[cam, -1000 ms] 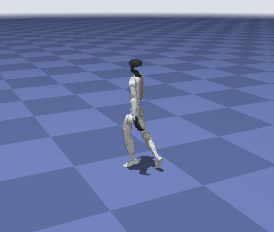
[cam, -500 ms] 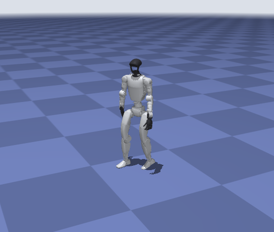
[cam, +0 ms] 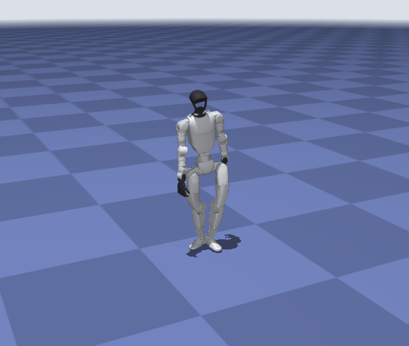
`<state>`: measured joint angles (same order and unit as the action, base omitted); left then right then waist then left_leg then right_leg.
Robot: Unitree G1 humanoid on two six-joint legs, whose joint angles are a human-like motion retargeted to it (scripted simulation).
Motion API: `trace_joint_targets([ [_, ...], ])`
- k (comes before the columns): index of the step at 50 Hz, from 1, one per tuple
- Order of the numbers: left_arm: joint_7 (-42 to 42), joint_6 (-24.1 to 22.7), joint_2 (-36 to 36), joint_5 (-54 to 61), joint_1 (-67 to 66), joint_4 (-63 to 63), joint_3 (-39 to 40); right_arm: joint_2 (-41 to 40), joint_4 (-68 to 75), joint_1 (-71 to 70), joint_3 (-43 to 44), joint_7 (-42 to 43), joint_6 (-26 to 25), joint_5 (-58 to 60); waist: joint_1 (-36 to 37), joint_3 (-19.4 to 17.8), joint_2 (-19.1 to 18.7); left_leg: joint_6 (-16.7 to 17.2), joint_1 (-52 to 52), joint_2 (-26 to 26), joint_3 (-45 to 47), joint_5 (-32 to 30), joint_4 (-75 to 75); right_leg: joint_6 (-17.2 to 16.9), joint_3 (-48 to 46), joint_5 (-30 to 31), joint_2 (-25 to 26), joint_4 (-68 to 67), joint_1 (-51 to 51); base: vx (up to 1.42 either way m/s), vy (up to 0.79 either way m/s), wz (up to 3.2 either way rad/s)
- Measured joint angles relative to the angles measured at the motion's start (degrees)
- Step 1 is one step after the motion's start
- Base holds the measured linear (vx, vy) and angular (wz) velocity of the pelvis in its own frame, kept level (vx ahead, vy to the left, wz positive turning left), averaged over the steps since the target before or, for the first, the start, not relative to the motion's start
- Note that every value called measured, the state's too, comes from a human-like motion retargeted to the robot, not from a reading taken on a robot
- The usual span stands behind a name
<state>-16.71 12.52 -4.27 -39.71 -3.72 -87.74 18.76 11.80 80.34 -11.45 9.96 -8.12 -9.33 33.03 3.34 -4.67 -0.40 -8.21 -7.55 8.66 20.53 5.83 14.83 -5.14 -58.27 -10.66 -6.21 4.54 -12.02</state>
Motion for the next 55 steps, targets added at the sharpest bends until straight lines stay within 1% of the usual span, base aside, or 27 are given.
trace_joint_targets([
  [3, -1.9, -0.5, 0.1, -1.4, -0.6, 0.1, -0.3, -1.3, 2.6, -0.5, -2.5, 1.2, -0.5, 0.5, 1.4, -0.5, -0.6, 2.8, -0.2, 0.6, 0.9, -0.1, -0.4, -0.5, -1.2, -0.1, 0.9, 0.0, -0.3, 0.02, 0.06, 0.36],
  [5, -1.7, -0.6, 0.2, -1.1, -1.1, 0.0, -0.2, -1.3, 3.9, -0.6, -6.4, 1.8, -0.3, 3.9, 2.2, -0.7, -0.6, 1.1, 0.0, 1.0, 1.1, -0.7, -1.7, -1.0, -1.3, -0.2, 1.1, -0.2, -0.7, 0.05, 0.04, -0.01],
  [7, -1.4, -0.4, 0.4, -0.5, -1.4, -0.3, 0.4, -1.3, 3.6, 0.3, -10.6, 2.1, 0.1, 10.0, 2.1, -0.2, -0.3, -2.1, 0.4, 1.3, 0.7, -1.3, -3.0, -1.8, -1.1, -0.4, 1.0, -0.8, -1.0, 0.18, 0.10, -0.03],
  [10, -1.7, -0.1, 0.7, 0.4, -1.8, -0.5, 1.5, -2.1, 3.1, 2.4, -12.2, 6.1, 0.1, 17.6, 1.2, 1.4, 0.2, -4.6, -0.1, 1.6, -0.6, -1.1, -3.1, -3.4, -0.3, 0.0, 0.2, -2.9, -1.0, 0.26, 0.11, -0.25],
  [13, -2.0, -0.3, 0.4, 1.7, -1.1, 0.6, 1.2, -3.6, 5.0, 4.4, -11.2, 7.9, 0.0, 13.9, -0.7, 2.0, 0.3, -5.5, 1.2, 0.3, 0.4, -0.2, -4.2, -5.2, -1.6, 1.2, -1.2, -7.8, -1.2, 0.20, 0.06, -0.31],
  [15, -2.0, -0.9, -0.2, 2.2, -0.3, 1.9, -0.2, -3.9, 7.0, 5.3, -9.5, 5.8, 0.2, 9.0, -1.5, 2.2, -0.7, -5.8, 2.6, -1.2, -0.9, 0.3, -5.2, -3.3, 0.6, 3.4, -1.6, -13.3, 0.1, 0.20, 0.03, -0.28],
  [18, 0.3, -1.6, -1.2, 3.3, 1.9, 3.5, -2.2, -3.1, 8.7, 6.4, -6.4, 4.4, -0.4, 5.9, -2.6, 1.9, -3.4, -5.1, 4.9, -5.0, -2.6, 1.0, -6.5, 3.4, 9.7, 5.6, -2.0, -27.3, 6.5, 0.26, 0.09, -0.37],
  [19, 1.6, -1.5, -1.5, 4.1, 2.9, 3.8, -2.6, -2.8, 9.2, 6.8, -6.0, 5.0, -0.5, 5.3, -3.3, 1.7, -3.6, -5.0, 5.7, -5.4, -2.9, 1.1, -7.2, 2.5, 12.4, 4.8, -2.3, -31.7, 9.0, 0.21, 0.01, -0.40],
  [20, 2.9, -1.4, -1.7, 4.9, 4.0, 4.0, -3.0, -2.4, 9.6, 7.1, -5.8, 6.0, -0.5, 4.8, -3.9, 1.5, -3.4, -4.8, 6.5, -5.4, -3.0, 1.1, -8.0, 0.2, 15.2, 3.7, -2.7, -35.8, 11.7, 0.24, 0.02, -0.16],
  [22, 4.9, -1.2, -2.6, 6.8, 6.1, 4.4, -3.4, -2.0, 10.4, 7.9, -5.5, 7.8, -0.6, 4.3, -6.9, 1.1, -1.9, -4.5, 8.6, -3.9, -4.1, 0.4, -10.6, -6.1, 27.8, 3.2, 0.4, -39.8, 19.5, 0.24, 0.00, 0.23],
  [23, 5.6, -1.2, -3.0, 7.6, 7.1, 4.6, -3.5, -1.8, 10.7, 8.4, -5.3, 8.4, -0.7, 4.3, -8.3, 0.9, -1.4, -4.2, 9.7, -3.6, -4.3, 0.2, -11.6, -7.0, 32.4, 3.2, 2.7, -39.9, 22.6, 0.22, -0.01, 0.33],
  [25, 6.3, -1.3, -3.7, 9.0, 9.1, 5.5, -3.6, -1.4, 11.0, 9.5, -4.7, 8.6, -1.0, 4.9, -10.6, 0.5, -1.0, -3.2, 11.4, -3.8, -3.9, 0.3, -12.9, -4.5, 33.8, 3.1, 3.6, -38.0, 25.9, 0.23, -0.01, 0.13],
  [28, 6.7, -2.0, -4.5, 10.3, 11.9, 7.4, -3.3, -0.9, 11.1, 11.0, -4.0, 7.5, -1.0, 5.8, -13.0, -0.1, -0.9, -2.5, 13.6, -4.4, -2.2, 1.2, -13.9, 3.6, 26.3, 2.2, 1.3, -31.1, 27.6, 0.31, 0.02, -0.08],
  [30, 6.8, -2.4, -5.3, 10.7, 14.1, 8.9, -3.3, -0.8, 11.3, 11.5, -3.4, 6.9, -1.2, 5.8, -14.9, -1.0, 0.0, -2.6, 15.6, -3.4, -1.6, 1.9, -14.8, 7.1, 27.3, 2.4, 2.2, -26.3, 30.3, 0.37, 0.02, 0.17],
  [33, 7.3, -2.9, -5.8, 10.6, 16.4, 11.4, -4.3, -0.6, 12.5, 12.6, -2.0, 6.9, -1.9, 5.0, -15.8, -1.7, 1.7, -3.3, 18.4, -1.7, -0.3, 3.2, -15.1, 7.7, 33.7, 2.2, 3.5, -21.5, 34.5, 0.47, 0.03, 0.06],
  [35, 7.6, -3.6, -5.9, 10.4, 17.0, 13.2, -5.4, -0.4, 13.6, 13.1, -1.2, 6.4, -2.4, 4.6, -15.8, -1.6, 1.9, -4.1, 20.0, -1.1, 0.2, 4.1, -15.0, 9.9, 36.4, 1.8, 4.6, -19.7, 36.2, 0.55, 0.02, -0.07],
  [37, 7.7, -4.8, -5.7, 10.3, 16.7, 14.5, -6.4, -0.2, 14.4, 13.4, -0.6, 5.2, -3.2, 4.7, -16.1, -1.4, 1.8, -5.4, 21.6, -0.7, 0.6, 4.8, -14.3, 11.9, 37.0, 2.7, 5.1, -19.7, 35.9, 0.61, 0.03, 0.09],
  [39, 7.6, -5.8, -5.6, 9.9, 15.8, 15.2, -7.1, -0.2, 14.5, 13.9, -0.2, 4.1, -3.6, 5.3, -17.0, -0.8, 1.5, -6.4, 22.9, -0.9, 0.8, 4.5, -12.7, 12.4, 36.6, 4.1, 4.9, -21.7, 34.7, 0.72, -0.01, 0.27],
  [40, 7.5, -6.2, -5.6, 9.5, 15.0, 15.4, -7.4, -0.3, 14.4, 14.2, -0.1, 3.6, -3.7, 5.6, -17.7, -0.4, 1.3, -6.8, 23.5, -1.3, 0.3, 3.8, -11.3, 12.4, 35.7, 3.7, 4.8, -22.8, 34.0, 0.91, -0.13, 0.26],
  [42, 7.3, -6.6, -5.4, 7.7, 12.6, 15.5, -7.0, -0.7, 14.2, 14.5, 0.1, 3.3, -3.8, 5.9, -17.4, -0.9, 1.3, -6.8, 25.4, -3.2, -0.4, 0.6, -6.5, 13.0, 40.6, 4.5, 7.3, -24.1, 31.6, 0.98, -0.23, -0.21],
  [43, 7.1, -6.4, -5.3, 6.7, 11.3, 15.5, -6.7, -0.9, 14.1, 14.5, 0.1, 3.3, -3.9, 5.8, -16.2, -1.4, 1.6, -6.8, 26.4, -4.0, 0.9, -1.8, -3.4, 13.3, 43.8, 3.2, 9.2, -24.3, 29.7, 0.91, -0.31, -0.99],
  [45, 6.5, -5.9, -5.0, 4.5, 8.6, 15.3, -4.7, -1.2, 13.7, 13.8, -0.2, 3.1, -4.2, 5.4, -12.6, -2.6, 3.2, -6.8, 28.0, -6.4, 5.8, -8.1, 5.4, 15.2, 44.7, -1.0, 10.8, -23.9, 23.8, 0.96, -0.48, -1.62],
  [48, 6.7, -5.1, -4.6, 4.1, 5.2, 13.8, -2.3, -1.8, 12.7, 11.8, -0.6, 1.9, -3.8, 5.0, -7.8, -5.5, 5.6, -6.8, 20.1, -9.0, 0.3, -16.0, 29.1, 17.7, 48.3, -3.0, 11.0, -19.7, 15.1, 0.94, -0.55, -1.16],
  [50, 7.0, -4.7, -4.6, 5.4, 3.5, 11.9, -0.9, -2.6, 11.7, 10.1, -1.5, 1.1, -3.8, 4.9, -6.4, -6.1, 5.3, -6.8, 10.3, -11.4, -4.3, -10.1, 45.8, 18.0, 49.0, -2.5, 11.7, -16.7, 12.1, 0.58, -0.19, 0.04],
  [52, 6.4, -3.9, -4.8, 7.0, 2.2, 9.5, 0.5, -2.9, 10.6, 8.0, -3.0, 1.0, -3.6, 5.1, -5.4, -6.2, 4.3, -6.8, 3.8, -18.6, -3.6, -2.7, 55.8, 18.1, 47.9, -2.9, 12.8, -13.8, 9.2, 0.74, 0.12, 0.36],
  [53, 6.1, -3.4, -4.8, 7.7, 1.8, 8.1, 1.4, -3.1, 10.0, 6.6, -3.7, 1.1, -3.6, 5.3, -5.0, -6.0, 3.6, -6.8, 0.4, -21.0, -3.1, -0.6, 57.8, 17.8, 47.2, -3.0, 13.5, -12.4, 8.2, 0.38, 0.37, 0.45],
  [55, 5.6, -2.1, -4.7, 8.3, 1.0, 5.6, 3.1, -3.5, 8.4, 3.9, -4.9, 1.5, -3.6, 5.9, -4.0, -5.5, 2.9, -6.8, -5.9, -21.7, -0.9, 2.0, 56.4, 16.6, 46.7, -2.9, 13.5, -10.4, 7.0, 0.18, 0.64, 0.44],
])
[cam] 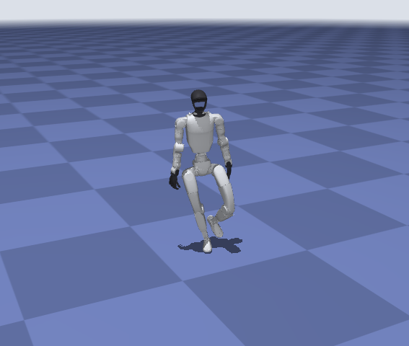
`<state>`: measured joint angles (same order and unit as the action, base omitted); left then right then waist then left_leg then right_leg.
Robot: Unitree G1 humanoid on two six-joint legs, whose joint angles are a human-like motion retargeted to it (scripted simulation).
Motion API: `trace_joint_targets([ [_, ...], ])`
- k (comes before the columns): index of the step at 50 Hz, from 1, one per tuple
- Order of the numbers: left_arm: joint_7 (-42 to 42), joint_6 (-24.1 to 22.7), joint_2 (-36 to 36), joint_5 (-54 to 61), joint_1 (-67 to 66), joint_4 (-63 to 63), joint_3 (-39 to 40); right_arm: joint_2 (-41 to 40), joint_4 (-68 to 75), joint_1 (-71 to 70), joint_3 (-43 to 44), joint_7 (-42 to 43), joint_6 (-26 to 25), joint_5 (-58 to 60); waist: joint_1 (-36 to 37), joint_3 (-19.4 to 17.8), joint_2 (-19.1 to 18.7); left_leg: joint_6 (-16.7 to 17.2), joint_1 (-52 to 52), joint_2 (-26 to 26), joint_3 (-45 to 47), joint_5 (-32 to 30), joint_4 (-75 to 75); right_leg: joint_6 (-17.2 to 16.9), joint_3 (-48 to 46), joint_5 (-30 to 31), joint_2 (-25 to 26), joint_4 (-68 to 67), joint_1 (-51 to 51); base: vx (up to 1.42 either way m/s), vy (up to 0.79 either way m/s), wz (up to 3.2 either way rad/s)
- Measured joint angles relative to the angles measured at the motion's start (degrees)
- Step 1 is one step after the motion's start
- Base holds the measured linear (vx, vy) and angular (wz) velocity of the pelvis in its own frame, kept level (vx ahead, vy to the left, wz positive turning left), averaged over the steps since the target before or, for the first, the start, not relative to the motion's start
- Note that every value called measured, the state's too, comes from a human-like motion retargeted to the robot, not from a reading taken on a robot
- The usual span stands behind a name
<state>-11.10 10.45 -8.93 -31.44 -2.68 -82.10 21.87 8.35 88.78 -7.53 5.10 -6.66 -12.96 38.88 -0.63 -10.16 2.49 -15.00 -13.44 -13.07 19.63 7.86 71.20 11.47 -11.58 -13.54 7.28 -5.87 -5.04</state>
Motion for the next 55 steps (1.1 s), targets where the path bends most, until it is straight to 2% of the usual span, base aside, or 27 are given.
trace_joint_targets([
  [2, -0.2, 1.0, 0.2, 0.1, -1.0, -2.2, 0.8, -0.6, -2.0, -2.1, -1.1, -0.3, 0.8, 0.4, 1.3, 0.9, 0.2, 0.0, -4.9, 3.1, 4.9, 1.5, -8.8, -3.0, -1.9, 0.1, -2.5, 1.8, -1.0, 0.28, 1.02, 0.63],
  [3, -0.3, 1.2, 0.6, 0.0, -1.3, -3.2, 0.7, -0.7, -3.3, -3.0, -1.6, -0.8, 1.5, 0.5, 1.1, 1.8, 0.8, 0.0, -7.4, 7.4, 7.5, 0.9, -16.7, -5.1, -3.2, 0.6, -5.3, 2.7, -0.7, 0.13, 0.95, 1.09],
  [5, -0.5, 1.6, 0.8, -0.4, -1.7, -4.6, 0.6, -0.7, -6.0, -4.9, -2.6, -2.0, 3.0, 0.3, 0.5, 2.9, 1.5, 5.4, -10.8, 13.2, 7.8, 2.0, -32.0, -7.3, -5.1, -0.3, -7.5, 3.5, -0.8, 0.30, 0.54, 1.03],
  [8, -1.7, 1.8, 0.6, -2.4, -1.3, -5.8, 0.3, -0.9, -10.6, -7.2, -4.1, -4.0, 4.6, -0.1, 1.3, 2.6, -0.3, 14.8, -13.8, 16.5, -0.2, 5.2, -45.3, -9.0, -8.5, -1.9, -5.1, 4.7, -4.1, 0.53, 0.16, 0.32],
  [10, -2.9, 1.6, 0.8, -3.9, -1.0, -5.6, 0.1, -0.8, -12.9, -8.0, -5.6, -4.6, 5.8, -0.9, 2.6, 2.4, -0.6, 15.9, -14.7, 17.5, -2.7, 5.1, -47.9, -10.7, -9.6, -2.7, -5.0, 3.8, -5.7, 0.51, 0.10, -0.19],
  [13, -3.9, 0.7, 1.7, -5.3, -1.5, -4.3, -0.7, -0.7, -13.9, -8.0, -7.1, -5.0, 7.2, -0.7, 4.0, 3.4, 2.0, 4.6, -12.8, 19.0, 1.5, 10.9, -45.1, -14.7, -10.6, -1.2, -8.7, 0.1, -7.0, 0.82, 0.21, -0.17],
  [14, -4.0, 0.5, 1.9, -5.5, -1.5, -3.8, -0.8, -0.9, -13.8, -7.7, -7.2, -5.1, 7.4, 0.2, 4.0, 3.9, 2.1, 2.9, -11.9, 19.6, 0.8, 12.8, -44.9, -16.2, -11.1, 0.9, -9.1, -1.5, -7.3, 0.70, 0.18, -0.06],
  [15, -3.9, 0.4, 2.0, -5.7, -1.4, -3.3, -0.7, -1.1, -13.7, -7.3, -7.4, -5.3, 7.5, 1.2, 4.0, 4.3, 2.0, 1.9, -11.2, 20.5, -1.6, 14.0, -44.9, -17.7, -11.4, 3.6, -9.2, -3.3, -7.6, 0.83, 0.23, -0.26],
  [17, -2.6, 0.7, 2.8, -5.2, -0.8, -2.1, 0.0, -1.6, -12.8, -6.0, -7.7, -4.4, 7.4, 2.8, 3.8, 4.6, 1.0, 0.8, -8.2, 18.9, -1.4, 16.0, -45.7, -20.3, -12.5, 13.2, -10.3, -10.5, -6.3, 0.81, 0.23, -0.27],
  [18, -2.1, 0.7, 3.2, -4.6, -0.4, -1.3, -0.2, -1.8, -12.3, -5.1, -7.9, -3.5, 7.2, 3.0, 3.1, 4.3, -0.1, 0.8, -6.4, 18.1, -2.6, 16.5, -46.4, -20.5, -12.9, 18.6, -10.5, -15.9, -4.7, 0.60, 0.14, 0.09],
  [20, -2.1, -0.1, 3.4, -2.5, 0.5, 0.9, -1.9, -1.9, -11.4, -3.6, -8.2, -1.6, 7.0, 2.4, 0.9, 3.3, -2.2, 0.8, -2.7, 16.8, -5.2, 16.8, -48.7, -22.6, -10.1, 25.0, -9.8, -30.1, 1.6, 0.51, 0.11, 0.39],
  [22, -3.0, -1.2, 2.7, -0.7, 2.1, 3.0, -4.9, -1.5, -10.5, -2.1, -7.8, -0.3, 6.9, 1.5, -0.3, 3.0, -3.7, 0.6, 0.0, 16.0, -5.7, 16.5, -51.3, -23.5, -8.1, 21.7, -9.1, -42.3, 8.7, 0.57, 0.15, 0.21],
  [25, -2.6, -1.8, 0.6, -0.9, 6.1, 5.7, -8.6, -1.2, -9.1, 0.1, -5.7, 2.7, 6.1, 0.5, -2.6, 2.4, -4.6, 1.1, 2.8, 15.6, -6.1, 15.5, -54.6, -22.0, -10.1, 10.8, -10.8, -53.7, 17.6, 0.37, 0.08, 0.35],
  [27, -1.7, -1.6, -0.9, -2.4, 8.4, 8.1, -10.8, -1.0, -7.3, 1.6, -4.0, 4.6, 5.6, -1.1, -5.0, 2.2, -4.4, 1.5, 4.7, 15.9, -6.2, 14.3, -56.9, -20.0, -11.2, 3.6, -11.0, -56.7, 23.3, 0.59, 0.09, 0.73],
  [30, -0.2, -2.2, -3.5, -3.3, 11.6, 11.2, -13.6, -0.5, -4.4, 3.8, -2.0, 4.5, 4.9, -3.2, -7.3, 2.1, -3.8, 2.5, 7.3, 16.2, -4.5, 12.9, -59.8, -16.7, -12.4, -4.8, -12.3, -54.9, 30.2, 0.47, 0.02, 0.44],
  [33, 0.2, -3.4, -6.0, -2.0, 14.2, 13.8, -16.2, 0.1, -2.0, 5.7, -0.4, 0.5, 4.0, -2.2, -9.1, 2.0, -2.4, 2.8, 10.3, 18.0, -4.4, 11.9, -62.7, -14.6, -10.4, -9.5, -10.7, -47.1, 34.9, 0.38, 0.00, 0.39],
  [35, -0.4, -4.3, -7.5, -0.8, 15.4, 15.3, -17.8, 0.6, -0.8, 7.0, 0.3, -2.3, 3.3, -0.9, -10.3, 1.9, -1.7, 2.7, 12.4, 18.9, -4.4, 11.6, -64.2, -13.7, -8.9, -10.5, -9.4, -41.5, 36.1, 0.40, -0.01, 0.41],
  [37, -1.1, -5.0, -8.4, 0.1, 15.8, 16.5, -19.1, 1.1, 0.5, 8.1, 0.6, -4.0, 2.7, 0.1, -10.7, 2.0, -1.9, 2.1, 14.3, 19.2, -4.9, 11.4, -64.9, -8.3, -8.7, -7.6, -8.3, -38.8, 35.3, 0.57, -0.03, 0.23],
  [38, -1.3, -5.3, -8.6, 0.4, 15.8, 16.9, -19.4, 1.4, 1.1, 8.7, 0.7, -4.4, 2.3, 0.5, -10.6, 2.3, -2.2, 1.7, 15.0, 19.0, -5.0, 11.3, -64.9, -7.4, -8.8, -9.1, -7.4, -39.2, 34.5, 0.56, -0.03, -0.01],
  [40, -1.0, -5.5, -8.5, 0.3, 15.0, 17.3, -19.4, 1.5, 1.7, 10.1, 0.8, -4.2, 1.7, 1.0, -10.0, 3.3, -3.7, 1.1, 15.9, 17.8, -5.2, 10.6, -64.7, -5.6, -12.9, -10.3, -8.4, -37.6, 31.2, 0.55, -0.04, -0.12],
  [42, 0.4, -5.3, -7.1, -0.5, 13.7, 17.4, -17.9, 1.6, 2.8, 9.8, 2.1, -3.4, 0.9, 1.3, -10.0, 3.0, -3.0, 0.2, 17.0, 18.8, -5.8, 8.1, -62.7, -5.8, -7.8, -9.6, -6.0, -34.7, 29.2, 0.51, -0.04, 0.10],
  [43, 1.5, -5.0, -6.2, -0.6, 12.8, 16.9, -17.0, 1.5, 3.4, 9.6, 2.4, -3.0, 0.6, 0.9, -9.6, 3.1, -2.8, 0.0, 17.2, 18.3, -5.1, 6.2, -61.0, -5.3, -8.3, -9.2, -6.1, -33.3, 27.4, 0.52, -0.12, -0.11],
  [47, 3.1, -4.8, -2.9, 0.2, 9.0, 12.4, -13.5, 0.7, 3.6, 8.2, 2.6, -3.6, 0.5, -2.0, -7.0, 1.6, -0.5, 0.0, 15.1, 14.9, 0.3, -4.1, -44.5, -3.3, -4.7, -5.9, -3.9, -24.2, 18.7, 0.56, -0.18, -0.24],
  [50, -0.6, -5.9, -2.2, -2.3, 7.4, 7.3, -12.4, 0.4, 1.6, 7.0, 2.7, -5.1, 1.6, -2.7, -4.7, 1.1, 0.9, 0.0, 8.0, 13.3, -0.7, -9.9, -25.9, -2.6, -2.7, -3.9, -3.9, -17.5, 13.4, 0.44, -0.10, 0.01],
  [52, -2.6, -5.6, -3.6, -5.2, 6.6, 3.2, -12.7, -0.1, 1.2, 4.6, 2.9, -3.4, 1.5, -3.2, -3.4, 1.1, 2.0, 0.0, 2.4, 11.3, -2.0, -3.0, -14.1, -1.1, -1.2, -2.7, -2.9, -14.6, 11.4, 0.51, -0.36, -0.22],
  [55, -2.0, -1.7, -5.3, -10.0, 5.3, -2.7, -12.1, -1.5, 1.5, -0.5, 3.5, 0.1, -0.7, -7.6, -1.3, 1.2, 1.6, 0.0, -3.5, 2.0, 1.0, 5.7, -6.1, 1.1, 0.1, -1.3, 0.2, -10.9, 8.7, 0.48, -0.19, -0.26],
])
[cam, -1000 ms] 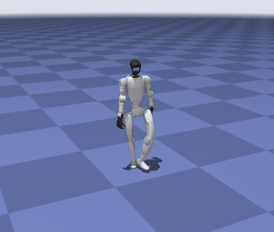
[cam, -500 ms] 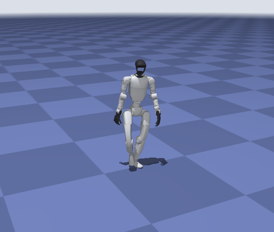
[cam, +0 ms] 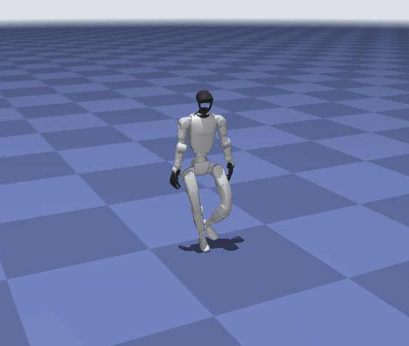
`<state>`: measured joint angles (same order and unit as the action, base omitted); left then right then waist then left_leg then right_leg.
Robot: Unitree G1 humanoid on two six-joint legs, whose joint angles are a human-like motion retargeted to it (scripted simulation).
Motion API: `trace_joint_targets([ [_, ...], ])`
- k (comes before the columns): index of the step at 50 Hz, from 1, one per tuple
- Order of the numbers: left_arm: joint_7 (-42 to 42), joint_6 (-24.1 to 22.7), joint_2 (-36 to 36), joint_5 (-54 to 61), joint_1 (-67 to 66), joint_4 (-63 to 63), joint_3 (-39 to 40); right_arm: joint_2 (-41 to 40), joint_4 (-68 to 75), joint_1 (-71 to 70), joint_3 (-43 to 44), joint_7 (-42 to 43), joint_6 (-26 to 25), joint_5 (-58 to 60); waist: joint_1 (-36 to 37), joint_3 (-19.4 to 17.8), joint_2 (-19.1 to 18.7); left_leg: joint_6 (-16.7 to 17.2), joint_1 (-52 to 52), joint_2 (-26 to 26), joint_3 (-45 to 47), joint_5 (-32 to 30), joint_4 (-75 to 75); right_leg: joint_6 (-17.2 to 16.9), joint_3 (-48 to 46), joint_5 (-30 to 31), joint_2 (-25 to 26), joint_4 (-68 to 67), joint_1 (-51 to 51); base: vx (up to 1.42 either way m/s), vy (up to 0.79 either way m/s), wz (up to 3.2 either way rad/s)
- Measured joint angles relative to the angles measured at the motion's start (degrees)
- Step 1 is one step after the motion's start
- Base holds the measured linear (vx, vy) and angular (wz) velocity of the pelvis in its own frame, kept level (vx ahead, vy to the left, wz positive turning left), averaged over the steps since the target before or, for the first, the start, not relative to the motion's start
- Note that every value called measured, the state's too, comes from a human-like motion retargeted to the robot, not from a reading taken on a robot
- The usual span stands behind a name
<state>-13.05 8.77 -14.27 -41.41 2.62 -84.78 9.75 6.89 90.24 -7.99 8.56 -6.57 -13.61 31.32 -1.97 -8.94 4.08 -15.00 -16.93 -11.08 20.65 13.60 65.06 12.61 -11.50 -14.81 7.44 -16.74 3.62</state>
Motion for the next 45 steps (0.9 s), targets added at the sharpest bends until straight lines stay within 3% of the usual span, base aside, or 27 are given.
trace_joint_targets([
  [2, 0.9, 2.2, -0.3, -1.0, -1.0, -3.1, 1.4, -1.8, -2.0, -2.4, -1.0, -0.9, 0.0, -3.0, 0.5, 0.2, -1.2, 0.0, -2.3, -0.6, 3.2, -0.3, -6.6, -1.1, -0.7, 2.1, 0.3, 2.2, -1.2, 0.22, 0.56, 0.00],
  [3, 0.9, 2.7, 0.0, -0.8, -1.7, -4.5, 2.2, -2.5, -3.6, -3.2, -1.8, -2.4, 0.8, -3.9, 0.5, 0.6, -1.7, 0.0, -3.1, 1.8, 4.5, -3.4, -13.9, -2.5, -1.7, 3.4, -1.0, 3.1, -1.3, 0.03, 0.78, 0.27],
  [5, 0.2, 2.7, 0.8, 0.2, -3.0, -6.0, 3.8, -3.2, -7.9, -4.2, -3.5, -7.1, 3.1, -4.0, -0.2, 1.2, -3.3, 6.5, -3.4, 9.4, -1.4, -17.8, -33.5, -4.9, -2.2, 4.7, -2.1, 1.4, 0.3, 0.13, 0.61, 0.27],
  [7, -2.0, 2.3, 1.4, 1.3, -4.6, -6.4, 6.4, -3.5, -13.0, -5.1, -6.4, -12.9, 4.7, -1.9, 0.7, 0.4, -5.0, 11.5, 0.5, 10.8, -9.6, -29.6, -45.1, -5.5, -3.2, 2.3, -0.7, -1.9, -0.8, 0.47, 0.23, -0.50],
  [8, -3.6, 2.2, 1.9, 1.8, -5.3, -6.5, 7.5, -3.5, -15.3, -5.7, -7.7, -15.5, 5.3, -0.2, 1.2, 0.4, -5.2, 9.3, 2.4, 10.2, -8.7, -32.7, -46.8, -6.1, -4.2, 0.4, -1.4, -3.6, -1.7, 0.51, 0.13, -0.88],
  [10, -6.4, 2.9, 2.6, 1.8, -7.0, -6.7, 10.2, -3.7, -18.2, -6.3, -7.3, -18.8, 7.7, 5.5, 3.4, 2.2, -5.4, 0.0, 4.6, 9.0, 2.8, -35.0, -45.5, -6.6, -4.8, 0.6, -2.3, -6.3, -2.7, 0.64, 0.05, -1.21],
  [12, -6.8, 4.7, 2.7, 3.3, -7.8, -7.1, 14.3, -4.4, -19.0, -7.2, -8.4, -18.1, 10.5, 9.4, 3.8, 3.7, -5.8, 0.0, 2.4, 6.6, -3.6, -30.7, -40.0, -8.3, -3.8, 6.3, -1.5, -13.4, -0.1, 0.71, -0.11, -1.33],
  [15, -4.4, 6.5, 2.9, 9.5, -6.4, -6.6, 17.5, -5.3, -19.5, -8.4, -14.7, -14.9, 10.5, 8.5, 2.3, 2.1, -5.1, 0.0, 2.1, 5.2, -6.1, -25.5, -31.0, -10.2, -10.2, 13.2, -3.2, -19.8, 1.2, 0.48, -0.16, -1.02],
  [18, -0.3, 6.2, 3.4, 14.1, -4.2, -4.4, 14.7, -4.6, -18.6, -6.8, -13.9, -12.7, 9.2, 10.0, 3.4, 2.2, -2.1, 0.0, 6.9, 4.4, 1.3, -21.4, -27.3, -12.5, -7.9, 9.9, -3.5, -14.0, 2.6, 0.59, -0.08, -0.56],
  [21, 1.9, 3.6, 3.6, 13.5, -1.3, -1.2, 13.5, -3.9, -17.2, -4.2, -12.2, -7.1, 9.0, 12.2, 2.5, 1.7, 1.4, 0.0, 11.4, 8.5, 2.0, -19.9, -27.0, -9.7, -5.7, 8.3, -4.7, -5.8, 4.2, 0.59, 0.00, -0.09],
  [25, 2.7, 3.2, 2.9, 12.7, 3.7, 2.5, 10.2, -2.1, -12.4, -0.2, -10.4, -1.5, 8.3, 12.6, 0.8, -0.2, 5.2, 0.0, 16.3, 14.0, -0.1, -18.2, -25.4, -4.8, 0.8, 12.2, -4.7, 4.3, 3.5, 0.55, -0.04, 0.17],
  [30, 2.0, 1.7, 2.1, 10.8, 8.7, 11.1, 5.2, 0.7, -3.7, 3.7, -5.0, -3.6, 2.5, 12.7, 0.0, -0.6, 7.5, 0.0, 21.0, 15.0, -2.0, -12.9, -21.5, -2.4, -5.2, 12.9, -7.0, 8.5, 0.2, 0.65, -0.11, 0.21],
  [33, 3.3, -0.5, 1.9, 9.9, 9.1, 17.1, 2.8, 1.7, 0.2, 6.4, -2.5, -6.5, -1.0, 11.3, 1.6, -0.2, 5.8, 0.0, 23.0, 11.8, -0.8, -11.4, -16.8, 2.0, -10.2, 1.3, -5.1, 6.3, -3.2, 0.79, 0.01, -0.19],
  [35, 5.4, -2.3, 2.2, 10.2, 8.3, 20.3, 1.3, 2.7, 3.2, 7.2, -1.0, -8.6, -2.6, 9.1, 0.9, -1.1, 4.5, 0.0, 23.0, 9.5, -2.0, -14.5, -11.9, 1.1, -3.0, 0.8, -2.9, 2.5, -2.3, 0.51, 0.07, 0.30],
  [38, 7.9, -5.1, 3.5, 10.3, 6.5, 22.0, 0.9, 3.4, 4.3, 7.6, 1.6, -9.6, -5.6, 6.8, 1.0, -0.8, 2.3, 0.0, 17.8, 6.5, -3.8, -20.5, -1.9, -0.2, -5.3, -1.6, -1.7, 3.8, -5.5, 0.42, 0.22, -0.02],
  [40, 7.7, -5.5, 4.1, 9.1, 5.3, 20.5, 2.1, 3.4, 3.2, 8.6, 2.0, -10.6, -4.3, 5.5, 2.0, 0.0, 1.6, 0.0, 14.2, 5.5, -4.4, -18.1, 3.5, -0.7, -4.6, -1.8, -0.8, 5.6, -7.1, 0.44, 0.13, -0.43],
  [42, 6.8, -5.0, 4.6, 7.9, 4.5, 17.1, 2.6, 3.2, 0.6, 9.2, 2.7, -11.4, -2.4, 4.5, 3.6, -0.2, 1.1, 0.0, 11.5, 2.7, -3.9, -11.9, 6.0, -1.5, -3.4, -1.7, -0.5, 6.5, -8.1, 0.46, 0.13, -0.29],
  [45, 5.7, -0.7, 5.5, 6.1, 4.2, 9.0, 4.3, 2.6, -4.4, 10.0, 3.4, -10.5, 0.4, 2.6, 5.3, 0.1, 0.0, 0.0, 6.4, 0.4, -2.3, -7.0, 3.5, -2.9, -4.9, -1.3, -0.3, 9.1, -9.8, 0.26, 0.29, 0.04],
])
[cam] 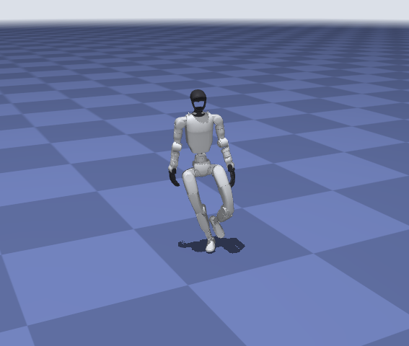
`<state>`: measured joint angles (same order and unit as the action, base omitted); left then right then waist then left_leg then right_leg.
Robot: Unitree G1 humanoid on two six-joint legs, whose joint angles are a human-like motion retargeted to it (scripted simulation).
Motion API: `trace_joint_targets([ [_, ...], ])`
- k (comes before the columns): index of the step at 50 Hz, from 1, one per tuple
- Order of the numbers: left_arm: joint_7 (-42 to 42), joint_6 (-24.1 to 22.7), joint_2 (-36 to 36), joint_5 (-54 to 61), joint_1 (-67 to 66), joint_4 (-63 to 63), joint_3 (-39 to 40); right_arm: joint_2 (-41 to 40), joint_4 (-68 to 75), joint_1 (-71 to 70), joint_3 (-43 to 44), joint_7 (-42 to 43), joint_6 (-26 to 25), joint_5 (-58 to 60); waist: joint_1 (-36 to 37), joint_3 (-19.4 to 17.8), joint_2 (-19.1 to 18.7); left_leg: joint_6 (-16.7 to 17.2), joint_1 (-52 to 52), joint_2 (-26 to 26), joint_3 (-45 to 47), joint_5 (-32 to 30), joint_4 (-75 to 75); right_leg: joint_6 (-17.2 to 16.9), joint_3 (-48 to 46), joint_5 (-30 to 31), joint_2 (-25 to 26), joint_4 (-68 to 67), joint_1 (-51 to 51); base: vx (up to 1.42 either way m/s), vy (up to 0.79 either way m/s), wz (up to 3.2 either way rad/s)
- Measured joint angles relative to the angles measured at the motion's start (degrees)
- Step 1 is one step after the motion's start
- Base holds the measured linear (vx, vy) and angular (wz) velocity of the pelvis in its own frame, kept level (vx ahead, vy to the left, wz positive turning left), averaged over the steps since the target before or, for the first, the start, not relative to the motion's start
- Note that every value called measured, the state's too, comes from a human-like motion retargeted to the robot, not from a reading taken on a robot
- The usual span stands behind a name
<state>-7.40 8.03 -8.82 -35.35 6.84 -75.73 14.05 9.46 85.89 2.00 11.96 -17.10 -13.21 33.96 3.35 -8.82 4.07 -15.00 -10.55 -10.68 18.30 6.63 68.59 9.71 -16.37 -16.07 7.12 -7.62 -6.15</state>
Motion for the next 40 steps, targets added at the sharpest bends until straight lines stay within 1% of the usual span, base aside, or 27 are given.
trace_joint_targets([
  [2, -2.2, 2.8, -0.4, 0.0, -1.0, -5.5, 1.6, -0.2, -2.4, -0.2, -1.2, 0.7, 2.1, -0.6, -0.1, 0.7, -0.3, 0.0, -2.4, 0.1, 2.7, 0.9, -5.8, -1.4, 0.0, 0.3, -0.5, 1.7, -1.1, 0.31, 0.45, 0.16],
  [3, -3.4, 3.8, -0.7, 0.0, -1.7, -8.0, 2.6, -0.3, -3.3, -0.4, -1.8, 0.9, 2.6, -0.4, -0.4, 1.1, -0.4, 0.0, -3.8, 1.2, 4.1, 0.8, -9.6, -2.4, -0.7, 0.6, -1.2, 2.5, -1.5, 0.21, 0.58, 0.21],
  [5, -5.3, 5.2, -0.7, 0.2, -3.6, -11.7, 4.1, -0.7, -4.8, -1.1, -2.6, 1.0, 2.8, 0.1, -0.6, 2.0, -0.2, 0.0, -6.3, 6.6, 6.3, -1.2, -20.1, -5.0, -1.9, 1.8, -3.9, 3.9, -1.7, 0.15, 0.70, 0.43],
  [6, -5.6, 5.7, -0.5, 0.1, -4.5, -12.8, 4.8, -0.6, -5.6, -1.6, -2.9, 0.7, 2.6, 0.1, -1.5, 2.4, -0.2, 1.5, -7.3, 10.2, 5.8, -3.4, -27.2, -6.3, -2.9, 2.0, -5.2, 4.3, -1.4, 0.26, 0.63, 0.70],
  [7, -5.8, 6.0, -0.3, 0.1, -5.3, -13.7, 5.5, -0.6, -6.5, -2.2, -3.4, 0.4, 2.5, 0.0, -2.1, 2.7, -0.3, 3.8, -8.0, 12.9, 4.9, -5.2, -33.7, -7.2, -3.6, 1.9, -5.9, 4.5, -1.3, 0.35, 0.41, 0.51],
  [8, -5.5, 6.1, -0.2, 0.2, -6.3, -14.4, 6.3, -0.6, -7.3, -2.8, -4.1, -0.1, 2.4, -0.3, -2.0, 2.7, -0.8, 7.6, -8.3, 14.2, 3.0, -6.1, -39.2, -7.5, -3.7, 1.5, -5.4, 4.8, -1.9, 0.35, 0.24, 0.05],
  [10, -5.1, 5.9, -0.1, 0.6, -8.1, -15.5, 7.5, -0.7, -8.9, -3.9, -5.7, -0.8, 2.7, -0.8, -1.7, 2.4, -2.2, 14.1, -8.6, 15.3, -0.3, -6.3, -47.9, -7.8, -3.3, 0.8, -3.7, 5.3, -3.4, 0.39, 0.13, -0.29],
  [12, -5.4, 5.8, 0.1, 0.4, -9.3, -16.4, 8.4, -0.5, -10.6, -4.8, -7.0, -1.7, 3.4, -0.7, -1.1, 2.0, -3.4, 17.5, -8.6, 15.3, -2.0, -6.1, -52.7, -8.5, -3.1, 0.1, -2.4, 6.1, -5.5, 0.47, 0.14, -0.35],
  [13, -5.7, 6.0, 0.2, 0.2, -9.9, -16.6, 8.6, -0.5, -11.2, -5.1, -7.5, -2.1, 3.8, -0.4, -0.6, 2.0, -3.7, 17.9, -8.3, 15.3, -1.9, -6.1, -54.3, -9.0, -2.8, -0.3, -2.1, 6.4, -6.4, 0.47, 0.14, -0.47],
  [14, -6.2, 6.1, 0.4, -0.2, -10.5, -16.9, 8.7, -0.3, -11.8, -5.2, -8.0, -2.4, 4.1, 0.2, 0.2, 2.2, -3.6, 16.3, -8.1, 15.4, -1.2, -7.0, -54.9, -9.6, -2.2, -0.7, -2.4, 6.4, -7.3, 0.47, 0.14, -0.58],
  [15, -6.7, 6.2, 0.5, -0.5, -10.9, -17.1, 8.8, -0.2, -12.4, -5.3, -8.5, -2.6, 4.3, 0.9, 1.0, 2.5, -3.4, 13.8, -8.0, 15.6, -0.1, -8.2, -55.2, -10.4, -1.4, -0.9, -2.8, 6.4, -8.1, 0.57, 0.17, -0.54],
  [17, -7.4, 6.4, 0.6, -1.2, -11.7, -17.1, 9.1, 0.0, -13.0, -5.0, -9.4, -3.9, 5.2, 2.8, 1.5, 3.7, -2.4, 9.3, -7.2, 16.7, 1.1, -4.1, -53.8, -12.3, -0.4, -1.4, -4.0, 5.5, -8.9, 0.65, 0.19, -0.34],
  [18, -7.5, 6.6, 0.6, -1.4, -11.9, -16.9, 9.5, -0.1, -12.8, -5.1, -9.5, -4.9, 5.5, 4.0, 1.4, 4.3, -2.2, 8.6, -7.2, 16.6, 0.6, -2.9, -53.0, -13.3, 0.4, -1.3, -4.1, 4.6, -8.9, 0.57, 0.14, -0.26],
  [20, -6.8, 6.6, 0.9, -0.8, -11.6, -16.0, 10.0, -0.8, -12.0, -5.5, -10.0, -5.6, 5.2, 5.9, 1.0, 4.6, -1.7, 8.3, -7.1, 16.6, -0.3, -1.4, -51.5, -15.9, -0.3, 1.2, -4.9, 1.9, -8.8, 0.47, 0.10, -0.24],
  [21, -6.3, 6.3, 1.0, 0.0, -11.3, -15.4, 9.4, -1.3, -11.5, -5.3, -10.5, -4.7, 4.7, 5.7, 0.6, 4.7, -1.8, 8.5, -6.0, 16.1, 0.4, -1.0, -52.2, -17.6, -2.2, 3.8, -5.1, 0.3, -8.8, 0.46, 0.09, -0.09],
  [23, -5.4, 5.7, 1.0, 1.7, -10.2, -13.9, 7.1, -1.9, -10.3, -4.9, -10.9, -2.4, 4.0, 4.9, 0.4, 4.9, -2.5, 9.0, -3.6, 15.1, 1.1, -0.3, -54.1, -21.4, -4.7, 10.0, -5.4, -4.1, -8.0, 0.38, 0.04, -0.07],
  [25, -5.1, 4.7, 0.6, 2.4, -8.3, -11.8, 4.6, -2.4, -10.0, -4.5, -10.9, 0.1, 3.6, 4.9, 1.1, 5.4, -3.8, 10.6, -3.4, 11.5, 1.6, -0.3, -55.1, -24.7, -3.3, 17.0, -2.8, -10.1, -3.7, 0.18, -0.20, -0.48],
  [27, -5.1, 2.9, -0.1, 1.7, -6.1, -9.0, 2.2, -2.7, -10.1, -4.2, -10.9, 3.2, 3.3, 6.0, 1.0, 5.2, -5.8, 12.7, -3.3, 6.9, 1.5, -0.3, -54.7, -24.7, -3.3, 17.8, 0.2, -19.2, 2.3, 0.33, -0.08, -0.46],
  [28, -4.9, 1.9, -0.1, 1.3, -5.2, -7.6, 0.7, -2.7, -9.7, -3.7, -10.8, 4.9, 3.5, 6.5, 0.8, 5.2, -6.7, 12.9, -2.3, 6.1, 1.9, 0.0, -55.4, -24.7, -3.6, 16.2, -0.6, -23.6, 4.7, 0.40, 0.23, -0.03],
  [30, -3.6, 0.2, -0.4, 1.1, -3.0, -5.3, -2.8, -2.4, -8.4, -3.0, -10.6, 8.0, 3.5, 6.4, -0.7, 4.6, -7.9, 12.7, 0.2, 6.6, 1.8, 0.5, -57.3, -24.7, -4.5, 12.4, -3.2, -30.3, 8.7, 0.36, 0.35, 0.46],
  [32, -1.9, -0.1, -1.0, 1.3, -0.2, -4.1, -6.1, -2.2, -6.6, -2.4, -10.0, 9.4, 2.9, 5.5, -2.7, 3.7, -7.8, 12.3, 2.6, 8.4, 1.3, 0.9, -59.0, -23.9, -4.3, 8.4, -4.9, -33.8, 12.4, 0.30, 0.22, 0.70],
  [34, -1.3, 0.2, -1.5, 1.1, 2.7, -3.0, -8.4, -2.3, -4.5, -1.9, -8.8, 9.1, 2.3, 4.5, -4.0, 3.5, -7.4, 12.3, 3.6, 9.1, 1.3, 1.0, -60.1, -21.7, -3.2, 5.6, -4.6, -33.8, 16.7, 0.22, 0.05, 0.56],
  [37, -2.0, 0.1, -1.8, -0.1, 6.3, -1.1, -9.7, -2.3, -1.7, -0.8, -6.8, 7.2, 1.8, 3.4, -6.0, 3.7, -7.1, 12.2, 4.6, 9.9, 0.9, 1.4, -61.1, -17.3, -2.3, 1.4, -4.0, -29.6, 22.0, 0.32, 0.03, 0.58],
  [38, -2.3, -0.1, -1.8, -0.2, 7.3, -0.3, -9.9, -2.3, -0.9, -0.5, -6.2, 7.0, 1.5, 3.1, -6.6, 3.8, -7.1, 12.2, 4.9, 10.1, 0.7, 1.7, -61.3, -15.6, -2.2, -0.7, -4.1, -27.7, 23.4, 0.27, 0.04, 0.54],
  [40, -2.4, -0.7, -1.8, 0.4, 9.0, 1.1, -10.1, -2.0, 0.5, 0.1, -5.5, 7.2, 1.0, 2.5, -7.9, 3.6, -6.8, 11.7, 5.8, 10.8, 0.5, 2.2, -61.9, -13.4, -0.1, -5.3, -3.2, -23.2, 25.6, 0.31, 0.03, 0.49],
])
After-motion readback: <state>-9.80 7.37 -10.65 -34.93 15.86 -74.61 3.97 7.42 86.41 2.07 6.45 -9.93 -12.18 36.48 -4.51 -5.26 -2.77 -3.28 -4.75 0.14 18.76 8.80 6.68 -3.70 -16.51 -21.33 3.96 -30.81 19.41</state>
